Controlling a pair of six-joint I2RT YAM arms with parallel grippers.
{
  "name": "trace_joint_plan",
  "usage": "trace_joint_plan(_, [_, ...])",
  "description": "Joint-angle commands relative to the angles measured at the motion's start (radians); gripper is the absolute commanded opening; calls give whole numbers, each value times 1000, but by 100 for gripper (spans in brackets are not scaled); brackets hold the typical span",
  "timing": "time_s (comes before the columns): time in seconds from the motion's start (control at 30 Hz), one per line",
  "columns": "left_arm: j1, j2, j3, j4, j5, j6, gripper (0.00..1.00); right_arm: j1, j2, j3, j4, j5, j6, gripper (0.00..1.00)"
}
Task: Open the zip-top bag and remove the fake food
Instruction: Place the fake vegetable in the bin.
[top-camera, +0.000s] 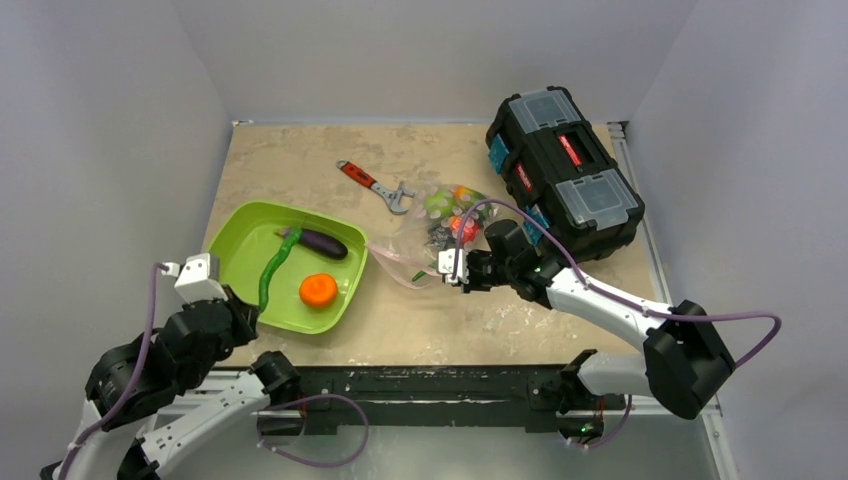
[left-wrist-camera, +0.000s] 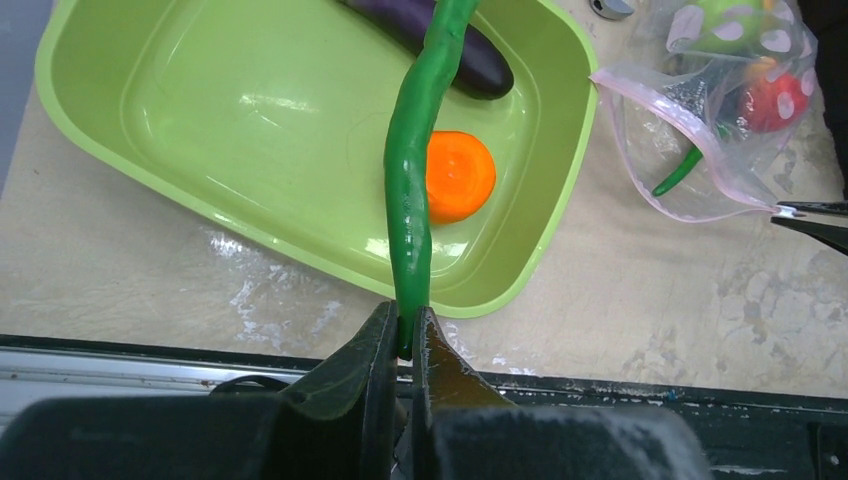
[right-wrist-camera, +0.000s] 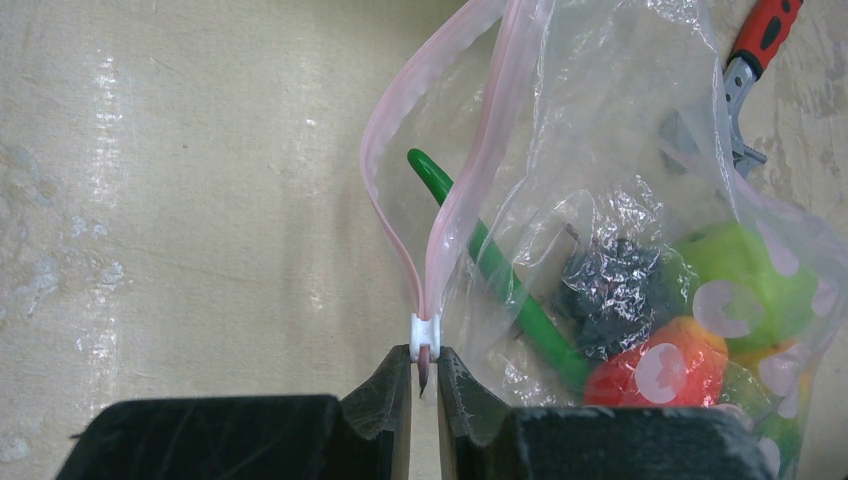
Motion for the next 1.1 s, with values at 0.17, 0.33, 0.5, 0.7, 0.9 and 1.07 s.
trace_joint_plan(0.17, [-3, 49, -50, 75, -94, -32, 0, -4, 1, 39, 15, -1, 5, 3])
trace_joint_plan(0.33, [-3, 62, -91, 110, -127, -44, 0, -4, 1, 39, 16, 1, 4, 3])
trace_joint_plan(0.5, [-3, 73, -108, 138, -161, -51, 0, -4, -1, 39, 15, -2, 4, 3])
trace_joint_plan(0.7, [-1, 115, -125, 155, -232, -85, 0, -5, -1, 39, 15, -2, 4, 3])
trace_joint_plan(0.9, [3, 152, -150, 214, -239, -70, 0, -4, 1, 39, 15, -3, 4, 3])
trace_joint_plan(1.07, [65, 176, -188, 296, -181, -21, 0, -4, 0, 40, 13, -2, 4, 3])
